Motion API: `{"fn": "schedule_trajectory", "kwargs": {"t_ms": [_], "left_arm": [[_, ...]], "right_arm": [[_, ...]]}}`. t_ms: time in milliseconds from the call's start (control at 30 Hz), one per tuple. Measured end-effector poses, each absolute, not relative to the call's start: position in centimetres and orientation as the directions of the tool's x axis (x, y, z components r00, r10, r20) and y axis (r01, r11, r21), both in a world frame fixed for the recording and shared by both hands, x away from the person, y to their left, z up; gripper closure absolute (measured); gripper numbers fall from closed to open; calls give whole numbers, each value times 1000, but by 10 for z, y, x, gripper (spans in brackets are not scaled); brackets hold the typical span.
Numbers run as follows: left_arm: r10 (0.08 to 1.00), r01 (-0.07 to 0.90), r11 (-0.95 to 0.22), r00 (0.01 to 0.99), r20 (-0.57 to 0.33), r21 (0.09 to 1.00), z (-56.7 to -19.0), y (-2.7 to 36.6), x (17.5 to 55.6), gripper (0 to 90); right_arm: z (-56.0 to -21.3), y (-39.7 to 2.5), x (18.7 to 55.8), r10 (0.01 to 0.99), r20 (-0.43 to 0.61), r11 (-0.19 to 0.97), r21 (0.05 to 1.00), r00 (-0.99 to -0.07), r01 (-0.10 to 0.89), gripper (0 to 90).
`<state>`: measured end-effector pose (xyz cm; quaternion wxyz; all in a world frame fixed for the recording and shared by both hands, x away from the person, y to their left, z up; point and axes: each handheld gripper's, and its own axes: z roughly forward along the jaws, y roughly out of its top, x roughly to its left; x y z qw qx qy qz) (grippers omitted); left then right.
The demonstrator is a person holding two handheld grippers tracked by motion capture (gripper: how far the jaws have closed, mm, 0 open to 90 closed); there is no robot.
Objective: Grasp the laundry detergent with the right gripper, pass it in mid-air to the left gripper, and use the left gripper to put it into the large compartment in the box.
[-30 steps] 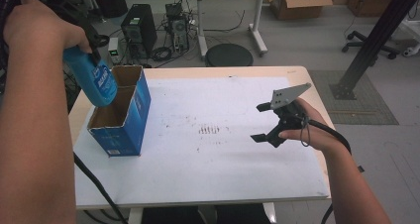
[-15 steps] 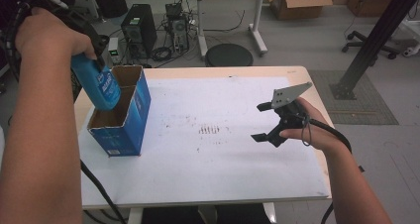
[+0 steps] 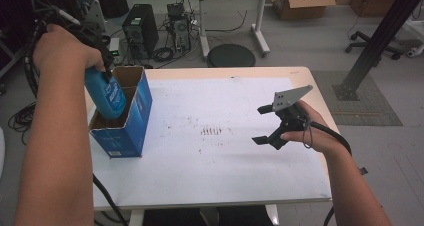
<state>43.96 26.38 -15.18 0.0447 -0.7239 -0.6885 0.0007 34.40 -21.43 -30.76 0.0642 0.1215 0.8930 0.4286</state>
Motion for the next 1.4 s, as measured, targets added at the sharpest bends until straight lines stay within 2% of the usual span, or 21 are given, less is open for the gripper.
{"fn": "schedule_trajectory", "kwargs": {"t_ms": [833, 1400], "left_arm": [[998, 991, -54, 59, 34, -118, -225, 270, 442, 387], [997, 985, -62, 68, 35, -162, -260, 270, 446, 386]], "right_arm": [[-313, -211, 346, 265, 3, 597, 785, -964, 166, 15], [-319, -212, 346, 265, 10, 598, 783, -964, 172, 15]]}}
